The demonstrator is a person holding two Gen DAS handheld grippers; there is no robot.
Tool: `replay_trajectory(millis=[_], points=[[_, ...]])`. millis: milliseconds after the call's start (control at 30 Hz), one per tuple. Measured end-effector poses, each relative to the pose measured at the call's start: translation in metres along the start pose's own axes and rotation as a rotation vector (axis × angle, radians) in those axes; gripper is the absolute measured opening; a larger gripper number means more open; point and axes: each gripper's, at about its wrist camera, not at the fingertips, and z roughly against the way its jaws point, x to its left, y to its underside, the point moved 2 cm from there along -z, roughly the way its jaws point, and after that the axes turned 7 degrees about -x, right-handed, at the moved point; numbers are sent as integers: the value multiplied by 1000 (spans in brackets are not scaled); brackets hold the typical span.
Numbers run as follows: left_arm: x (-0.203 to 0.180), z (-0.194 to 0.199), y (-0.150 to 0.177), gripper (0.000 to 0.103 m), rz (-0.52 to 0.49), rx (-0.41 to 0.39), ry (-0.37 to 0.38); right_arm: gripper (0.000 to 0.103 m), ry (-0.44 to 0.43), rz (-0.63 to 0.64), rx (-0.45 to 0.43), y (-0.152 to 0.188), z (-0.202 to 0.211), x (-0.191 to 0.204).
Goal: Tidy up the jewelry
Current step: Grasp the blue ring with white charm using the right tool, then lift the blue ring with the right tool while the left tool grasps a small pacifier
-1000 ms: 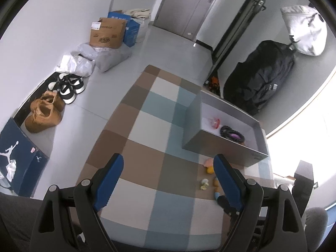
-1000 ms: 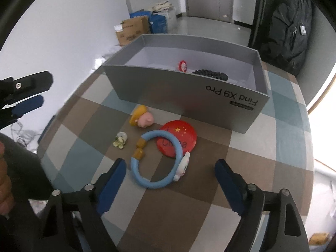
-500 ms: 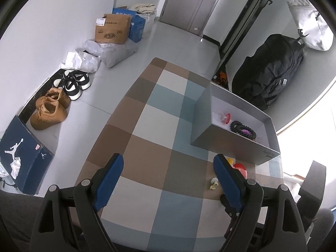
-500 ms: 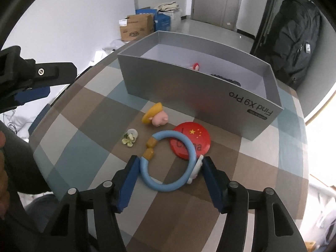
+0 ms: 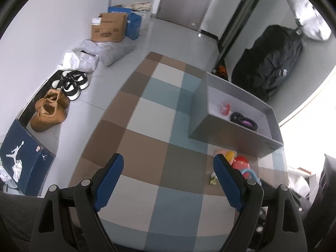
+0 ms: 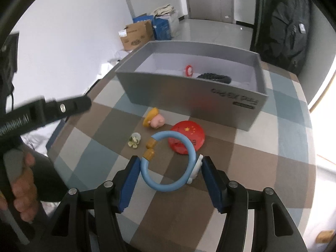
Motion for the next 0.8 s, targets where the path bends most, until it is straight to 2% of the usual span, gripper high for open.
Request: replay_trajectory(millis=[233, 600, 733, 800], points=[[-14, -6, 6, 84, -54, 26, 18, 59, -39, -70, -46, -3, 18, -19], [-54, -18, 24, 84, -238, 70, 41, 59, -21, -166, -104, -15, 40, -52], [-61, -22, 28, 69, -281, 88, 45, 59, -23, -191, -108, -21, 43, -61], [-62, -24, 30, 66, -291, 99, 46, 59, -25, -199, -113, -22, 44, -62]])
